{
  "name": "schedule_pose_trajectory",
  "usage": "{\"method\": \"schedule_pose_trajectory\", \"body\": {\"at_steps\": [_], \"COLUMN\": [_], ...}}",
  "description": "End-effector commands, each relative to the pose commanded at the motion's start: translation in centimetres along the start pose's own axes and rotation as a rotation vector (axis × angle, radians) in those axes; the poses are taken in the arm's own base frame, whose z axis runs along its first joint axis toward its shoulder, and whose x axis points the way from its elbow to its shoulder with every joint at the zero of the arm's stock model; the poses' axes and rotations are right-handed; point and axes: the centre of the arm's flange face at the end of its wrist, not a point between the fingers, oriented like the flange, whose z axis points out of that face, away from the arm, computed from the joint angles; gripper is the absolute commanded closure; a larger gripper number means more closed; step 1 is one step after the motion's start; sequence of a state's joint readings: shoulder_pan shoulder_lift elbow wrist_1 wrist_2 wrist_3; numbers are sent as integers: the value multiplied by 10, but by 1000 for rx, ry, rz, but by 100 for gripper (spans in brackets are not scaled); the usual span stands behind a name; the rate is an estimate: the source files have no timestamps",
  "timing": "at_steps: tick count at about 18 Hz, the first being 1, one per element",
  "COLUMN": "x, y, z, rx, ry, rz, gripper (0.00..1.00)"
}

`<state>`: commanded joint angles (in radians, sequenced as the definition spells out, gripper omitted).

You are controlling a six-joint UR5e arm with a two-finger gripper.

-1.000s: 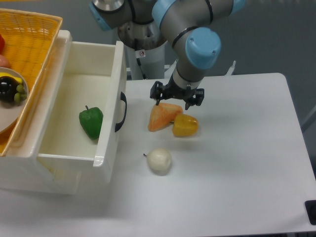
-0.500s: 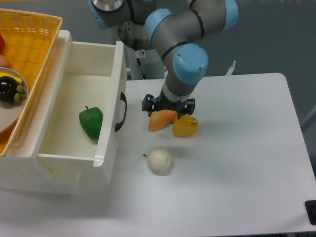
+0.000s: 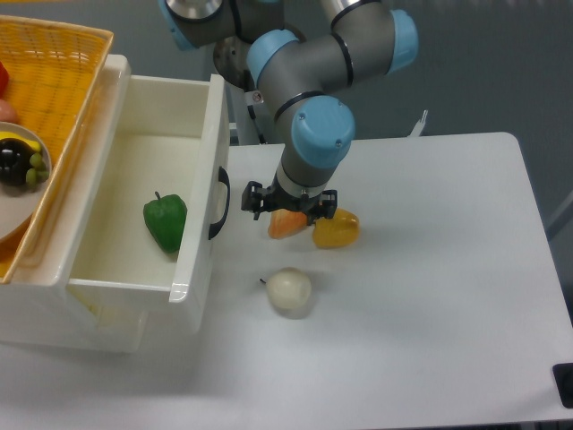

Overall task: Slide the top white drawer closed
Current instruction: 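Move the gripper against the drawer front beside its black handle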

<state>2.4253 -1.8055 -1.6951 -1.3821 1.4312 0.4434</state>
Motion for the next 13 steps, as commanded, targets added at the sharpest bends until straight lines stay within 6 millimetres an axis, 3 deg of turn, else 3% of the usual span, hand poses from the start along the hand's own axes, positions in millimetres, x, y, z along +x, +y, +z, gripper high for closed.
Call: {"method": "schedule_pose_trajectory", "body": {"at_steps": [11, 13], "x": [13, 23], "y": [-2, -5], "z": [0, 2], "rx": [4, -1], "ry": [-6, -7], "rz": [11, 29], "gripper": [0, 0]}}
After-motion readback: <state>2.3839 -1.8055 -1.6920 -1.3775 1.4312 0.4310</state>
